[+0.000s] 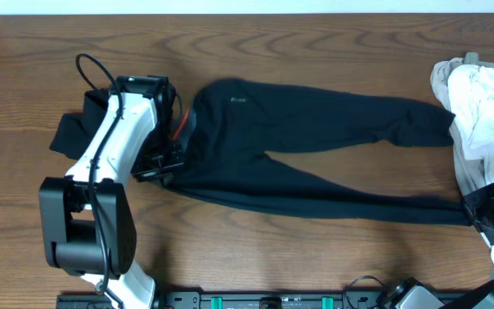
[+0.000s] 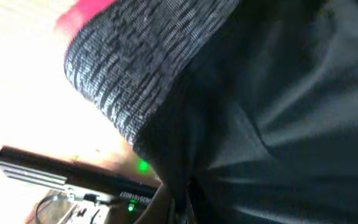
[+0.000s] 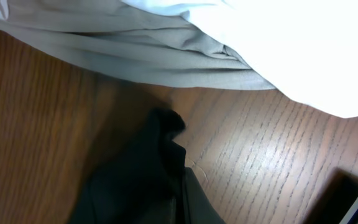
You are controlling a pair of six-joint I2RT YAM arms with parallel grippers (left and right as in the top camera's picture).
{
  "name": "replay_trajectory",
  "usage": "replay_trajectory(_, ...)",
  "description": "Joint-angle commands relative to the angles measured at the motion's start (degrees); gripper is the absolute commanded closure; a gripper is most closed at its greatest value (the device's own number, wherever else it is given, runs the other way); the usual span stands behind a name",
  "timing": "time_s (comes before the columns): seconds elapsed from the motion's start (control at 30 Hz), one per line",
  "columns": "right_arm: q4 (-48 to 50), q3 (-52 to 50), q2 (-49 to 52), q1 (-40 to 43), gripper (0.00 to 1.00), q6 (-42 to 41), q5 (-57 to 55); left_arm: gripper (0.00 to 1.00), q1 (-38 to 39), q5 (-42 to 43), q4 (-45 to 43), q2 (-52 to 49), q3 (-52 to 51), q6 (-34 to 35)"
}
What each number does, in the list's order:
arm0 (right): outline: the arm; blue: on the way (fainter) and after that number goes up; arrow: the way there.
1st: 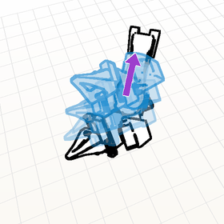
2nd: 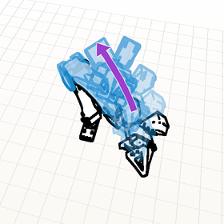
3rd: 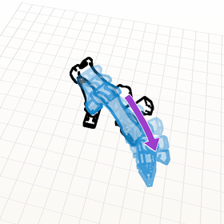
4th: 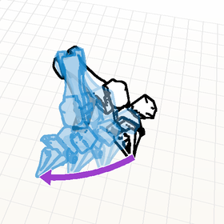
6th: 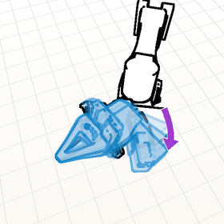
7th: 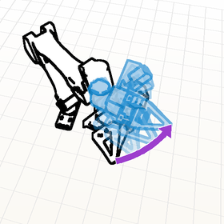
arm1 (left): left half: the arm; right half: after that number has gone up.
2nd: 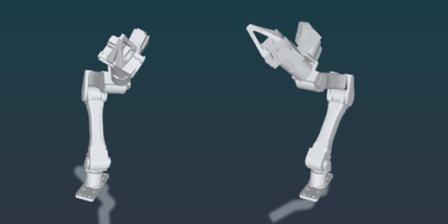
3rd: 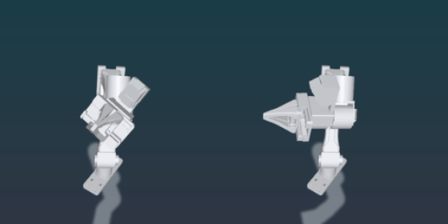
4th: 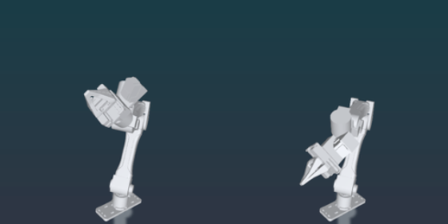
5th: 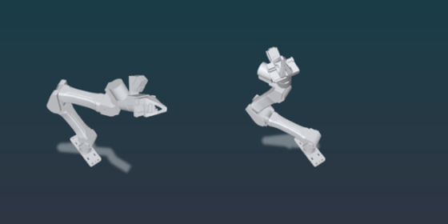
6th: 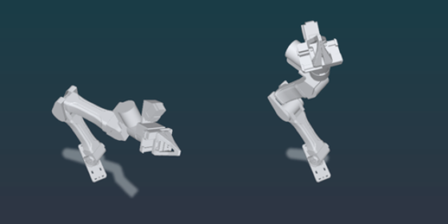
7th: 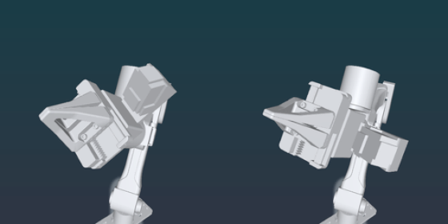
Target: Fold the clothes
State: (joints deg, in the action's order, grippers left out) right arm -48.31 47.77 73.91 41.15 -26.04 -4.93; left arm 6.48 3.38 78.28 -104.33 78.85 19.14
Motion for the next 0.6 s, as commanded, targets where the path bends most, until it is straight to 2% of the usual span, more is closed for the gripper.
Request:
replay_trajectory(0.0, 0.92, 1.31, -0.42, 0.59, 0.99, 0.81, -1.31, 0.94, -0.28, -2.58, 1.03, 0.66, -1.81, 0.31)
replay_trajectory(0.07, 1.07, 1.31, -0.42, 0.57, 0.98, 0.81, -1.27, 0.92, -0.31, -2.60, 1.11, 0.66, -2.64, -0.20)
replay_trajectory(0.13, 1.11, 1.31, -0.42, 0.57, 0.99, 0.81, -1.25, 0.83, -0.31, -2.60, 1.09, 0.66, -2.89, -0.48)
replay_trajectory(0.2, 1.11, 1.31, -0.42, 0.57, 0.99, 0.83, -0.96, 0.83, -0.31, -2.58, 0.94, 0.72, -2.89, -1.53)
replay_trajectory(0.23, 1.11, 1.31, -0.42, 0.57, 0.99, 0.83, -0.68, 0.90, -0.31, -2.60, 0.96, 0.74, -2.89, -1.66)
replay_trajectory(0.27, 1.18, 1.33, -0.42, 0.57, 0.99, 0.83, -0.11, 0.94, -0.31, -2.60, 0.96, 0.83, -2.86, -2.16)
replay_trajectory(0.47, 0.35, 3.02, -0.42, 0.57, 0.99, 3.89, 6.25, 0.94, -0.31, -3.02, 0.28, 4.55, -2.86, -4.11)
replay_trajectory(0.5, -0.20, 3.41, -0.42, 0.57, 0.99, 4.04, 6.82, 0.93, -0.31, -2.99, 0.31, 5.27, -2.89, -4.09)
replay_trajectory(0.57, -1.03, 3.82, -0.42, 0.57, 0.99, 4.07, 6.91, 0.75, -0.24, -2.99, 0.42, 6.36, -2.89, -4.02)
